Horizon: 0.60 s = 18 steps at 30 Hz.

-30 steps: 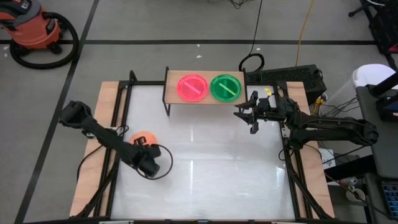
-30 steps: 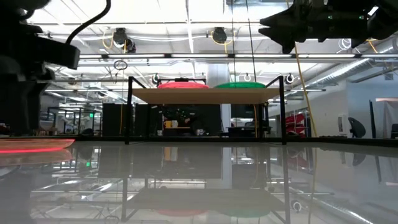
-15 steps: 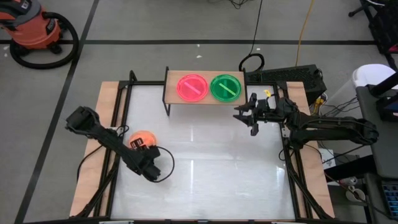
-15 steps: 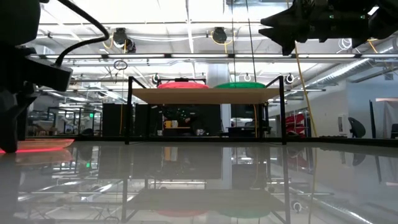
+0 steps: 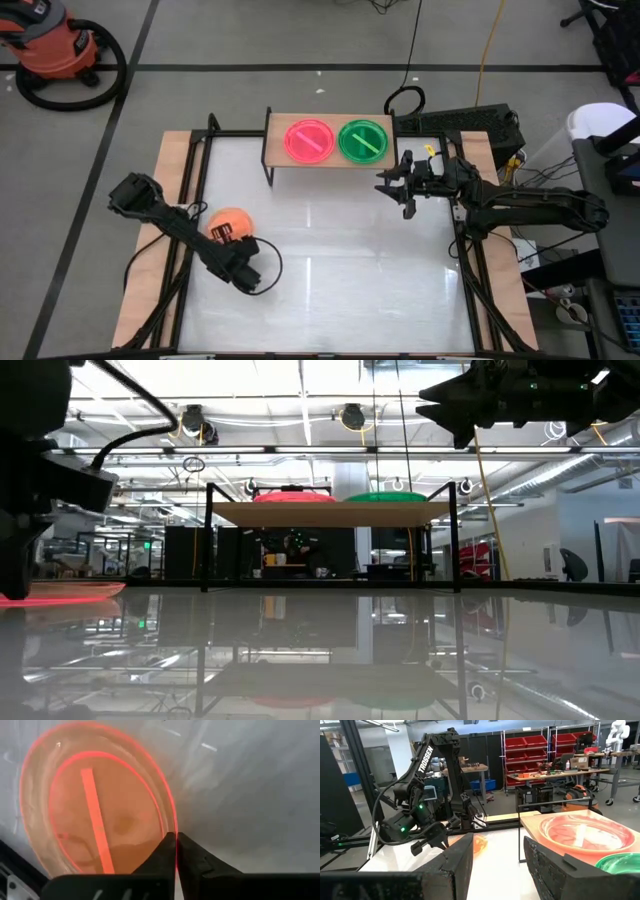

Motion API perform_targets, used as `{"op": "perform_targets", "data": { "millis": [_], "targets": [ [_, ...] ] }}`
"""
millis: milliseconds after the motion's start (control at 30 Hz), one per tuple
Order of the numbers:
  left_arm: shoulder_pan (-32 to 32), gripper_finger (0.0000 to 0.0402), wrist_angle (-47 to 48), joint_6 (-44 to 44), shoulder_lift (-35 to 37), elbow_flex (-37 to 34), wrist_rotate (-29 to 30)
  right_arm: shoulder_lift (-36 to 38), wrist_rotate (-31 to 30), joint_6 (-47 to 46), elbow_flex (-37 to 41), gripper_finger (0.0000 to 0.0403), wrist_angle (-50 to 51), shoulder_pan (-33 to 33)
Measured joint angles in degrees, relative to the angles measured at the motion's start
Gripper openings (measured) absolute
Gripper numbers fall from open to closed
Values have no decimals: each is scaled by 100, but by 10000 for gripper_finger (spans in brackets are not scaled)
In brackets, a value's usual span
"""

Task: Place and stack plates onto a shelf
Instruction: Stack the orange plate on top of the pink plate on the shelf

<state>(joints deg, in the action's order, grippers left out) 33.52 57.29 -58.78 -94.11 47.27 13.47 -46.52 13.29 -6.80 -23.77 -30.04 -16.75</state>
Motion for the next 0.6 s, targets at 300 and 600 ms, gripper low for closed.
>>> {"op": "perform_targets", "data": {
  "millis": [300,600],
  "targets": [
    [185,3,37,1083,12,1219,161,1,1,-1,-2,155,-9,0],
    [330,2,1294,1849,18,2731,1453,2,1,-1,-2,155,-9,0]
  ]
}}
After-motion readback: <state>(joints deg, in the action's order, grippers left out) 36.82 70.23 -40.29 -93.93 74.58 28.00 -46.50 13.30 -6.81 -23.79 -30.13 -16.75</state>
